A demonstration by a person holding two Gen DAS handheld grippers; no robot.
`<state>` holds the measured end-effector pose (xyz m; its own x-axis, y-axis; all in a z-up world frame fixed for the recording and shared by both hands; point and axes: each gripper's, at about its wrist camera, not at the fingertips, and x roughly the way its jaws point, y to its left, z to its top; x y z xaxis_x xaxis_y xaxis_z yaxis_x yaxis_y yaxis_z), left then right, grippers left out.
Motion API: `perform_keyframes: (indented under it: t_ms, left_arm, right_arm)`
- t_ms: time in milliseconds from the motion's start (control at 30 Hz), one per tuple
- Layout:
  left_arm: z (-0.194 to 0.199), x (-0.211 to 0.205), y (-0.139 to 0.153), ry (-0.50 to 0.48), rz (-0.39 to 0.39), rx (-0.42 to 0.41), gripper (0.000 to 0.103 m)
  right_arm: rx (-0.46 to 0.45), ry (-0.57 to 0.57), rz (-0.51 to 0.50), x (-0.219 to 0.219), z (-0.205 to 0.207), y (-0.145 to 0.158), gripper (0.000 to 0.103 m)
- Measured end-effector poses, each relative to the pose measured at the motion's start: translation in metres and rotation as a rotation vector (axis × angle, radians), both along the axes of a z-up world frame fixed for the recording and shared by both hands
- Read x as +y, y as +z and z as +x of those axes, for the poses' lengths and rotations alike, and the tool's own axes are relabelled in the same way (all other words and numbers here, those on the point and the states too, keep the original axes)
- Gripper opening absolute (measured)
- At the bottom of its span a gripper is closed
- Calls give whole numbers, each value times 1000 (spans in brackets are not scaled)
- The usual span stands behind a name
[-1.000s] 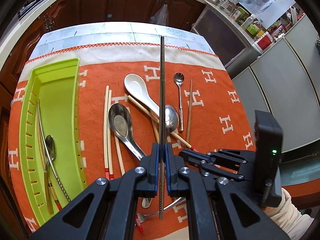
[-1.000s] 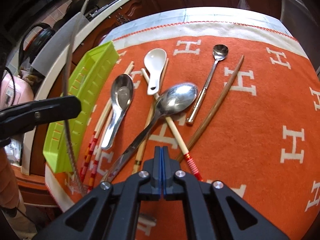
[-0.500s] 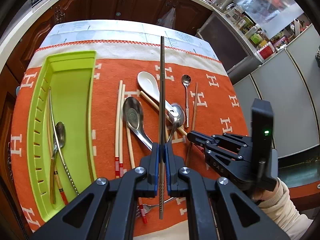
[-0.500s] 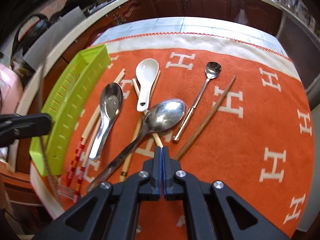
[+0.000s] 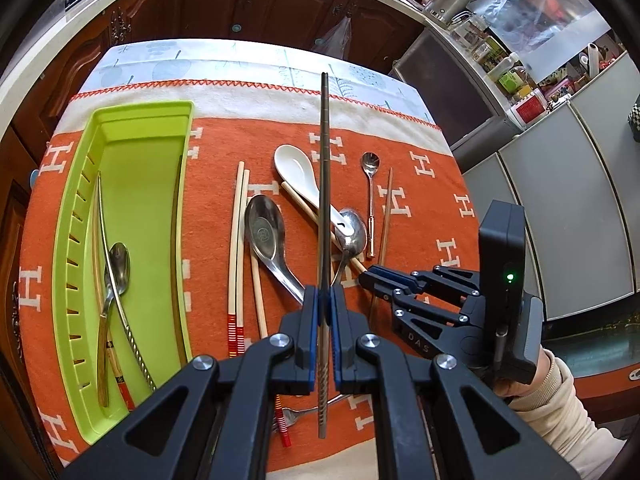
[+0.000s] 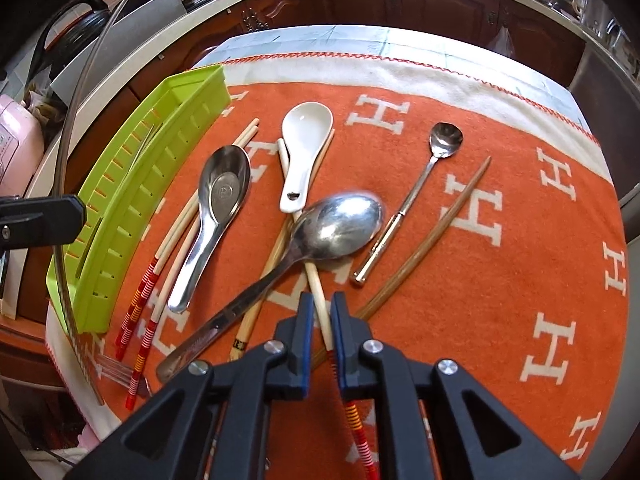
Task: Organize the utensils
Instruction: 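Grasp a red-striped white chopstick with the right tool while the left tool holds its chopstick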
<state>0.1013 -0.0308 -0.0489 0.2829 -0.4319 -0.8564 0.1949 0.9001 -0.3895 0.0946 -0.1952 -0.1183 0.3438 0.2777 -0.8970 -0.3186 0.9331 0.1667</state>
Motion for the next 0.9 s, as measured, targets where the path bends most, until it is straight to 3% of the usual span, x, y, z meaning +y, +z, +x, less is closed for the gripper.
perform_keyframes:
  t_ms: [267,567,733,900]
  left_arm:
    - [-4,-3,-1,-5,3,8,3]
    - [-17,7,3,1,-8,5,3]
    - [-30,25,14,27,-7,-4,3]
    - [-40,57,31,83,12,-23,3]
  right_arm:
    - [18,27,-3,-2,-24,8,5]
    - [85,-41,50,-30,-73,11,5]
    - [72,-88,125,-38,-89,35,5]
    - [28,-92,155,-20,-92,65,5]
